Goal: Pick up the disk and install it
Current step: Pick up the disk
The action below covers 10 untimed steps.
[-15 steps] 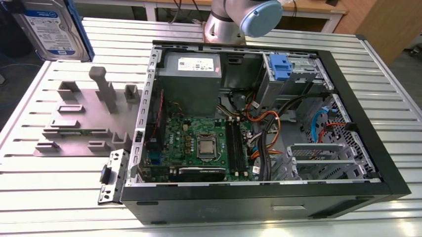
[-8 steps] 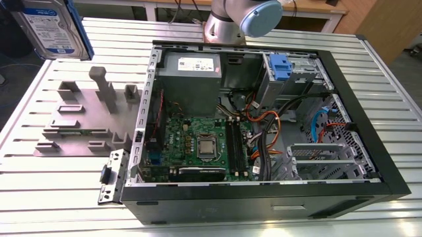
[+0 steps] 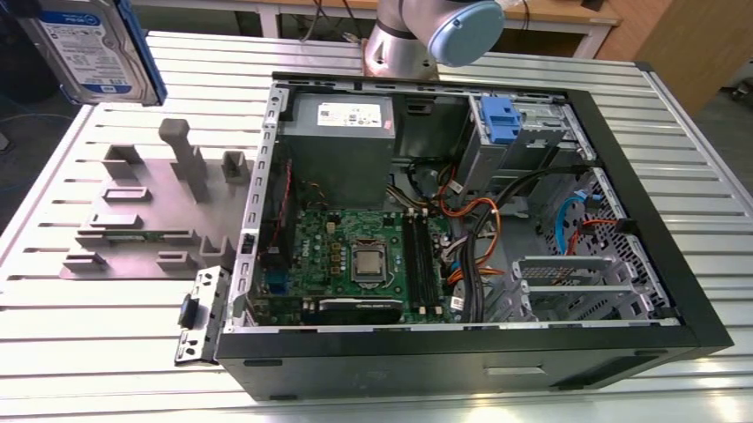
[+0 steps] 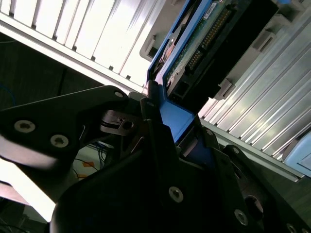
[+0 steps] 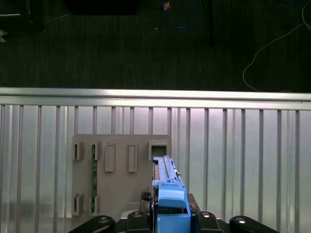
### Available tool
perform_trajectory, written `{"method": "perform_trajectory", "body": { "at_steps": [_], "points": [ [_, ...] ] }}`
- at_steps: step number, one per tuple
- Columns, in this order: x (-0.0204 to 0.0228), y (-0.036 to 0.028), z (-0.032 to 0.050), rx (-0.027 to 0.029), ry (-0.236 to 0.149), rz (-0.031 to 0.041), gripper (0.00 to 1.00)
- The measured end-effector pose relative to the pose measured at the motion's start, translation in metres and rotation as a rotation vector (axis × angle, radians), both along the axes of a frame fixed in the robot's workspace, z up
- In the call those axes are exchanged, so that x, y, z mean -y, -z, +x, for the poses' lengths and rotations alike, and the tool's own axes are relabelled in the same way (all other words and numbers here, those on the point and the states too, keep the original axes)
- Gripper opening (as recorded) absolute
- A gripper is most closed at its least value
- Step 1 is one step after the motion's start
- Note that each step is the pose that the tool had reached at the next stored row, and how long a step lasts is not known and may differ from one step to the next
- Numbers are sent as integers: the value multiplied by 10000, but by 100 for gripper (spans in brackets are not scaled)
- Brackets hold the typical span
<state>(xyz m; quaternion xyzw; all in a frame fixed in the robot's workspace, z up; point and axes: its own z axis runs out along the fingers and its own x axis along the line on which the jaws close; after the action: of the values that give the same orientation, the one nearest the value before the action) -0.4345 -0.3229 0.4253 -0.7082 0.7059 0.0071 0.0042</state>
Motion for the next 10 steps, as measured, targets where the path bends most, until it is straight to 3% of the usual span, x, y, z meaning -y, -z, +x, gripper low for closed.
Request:
{"method": "perform_trajectory", "body": {
  "at_steps": [10],
  "points": [
    [0, -42, 0, 0, 0, 0, 36]
  ]
}}
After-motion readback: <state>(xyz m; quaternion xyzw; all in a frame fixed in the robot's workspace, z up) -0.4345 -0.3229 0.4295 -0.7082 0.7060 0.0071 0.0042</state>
